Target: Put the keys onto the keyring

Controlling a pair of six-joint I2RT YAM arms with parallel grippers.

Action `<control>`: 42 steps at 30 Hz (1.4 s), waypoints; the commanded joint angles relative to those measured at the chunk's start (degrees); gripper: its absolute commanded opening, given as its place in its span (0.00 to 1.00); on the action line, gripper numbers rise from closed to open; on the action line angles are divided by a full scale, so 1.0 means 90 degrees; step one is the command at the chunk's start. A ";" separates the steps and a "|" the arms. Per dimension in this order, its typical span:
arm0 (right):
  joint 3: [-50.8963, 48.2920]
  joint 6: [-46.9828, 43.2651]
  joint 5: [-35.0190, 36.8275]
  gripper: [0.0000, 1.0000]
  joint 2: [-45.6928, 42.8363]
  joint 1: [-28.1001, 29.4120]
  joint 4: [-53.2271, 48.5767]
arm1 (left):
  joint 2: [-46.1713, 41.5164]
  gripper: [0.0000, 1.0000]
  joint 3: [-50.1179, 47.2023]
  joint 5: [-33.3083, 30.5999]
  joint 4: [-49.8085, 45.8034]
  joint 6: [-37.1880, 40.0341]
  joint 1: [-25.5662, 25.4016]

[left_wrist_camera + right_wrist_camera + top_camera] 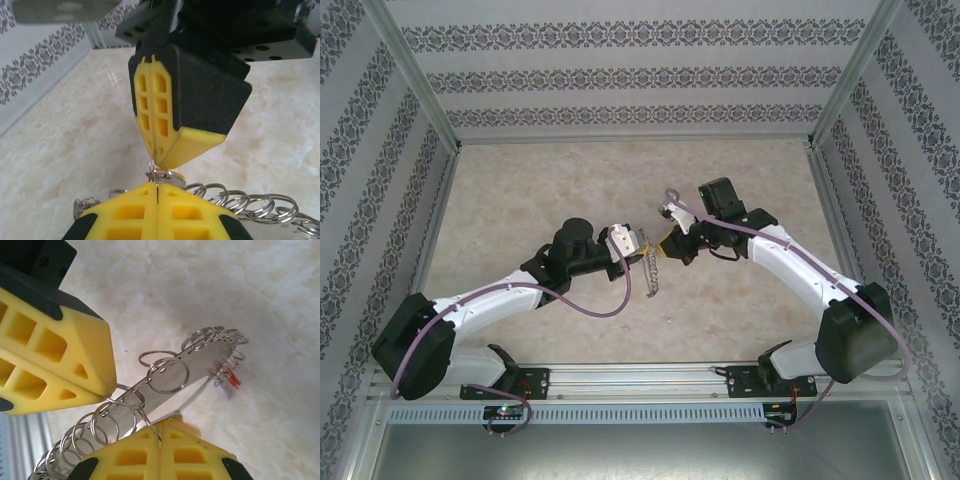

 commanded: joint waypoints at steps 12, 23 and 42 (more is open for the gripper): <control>0.0369 0.0093 -0.1469 0.00 0.0462 -0.0267 -0.0602 | -0.0055 0.00 -0.0206 0.0406 0.1512 -0.0241 -0.0120; 0.0451 0.0263 -0.1596 0.16 0.0594 -0.0350 -0.0495 | 0.0105 0.00 -0.0172 0.0551 0.1811 -0.0370 -0.0120; -0.0662 -0.0470 -0.0280 0.23 -0.1145 -0.0650 0.0388 | 0.0177 0.00 -0.0183 0.0600 0.2006 -0.0580 -0.0111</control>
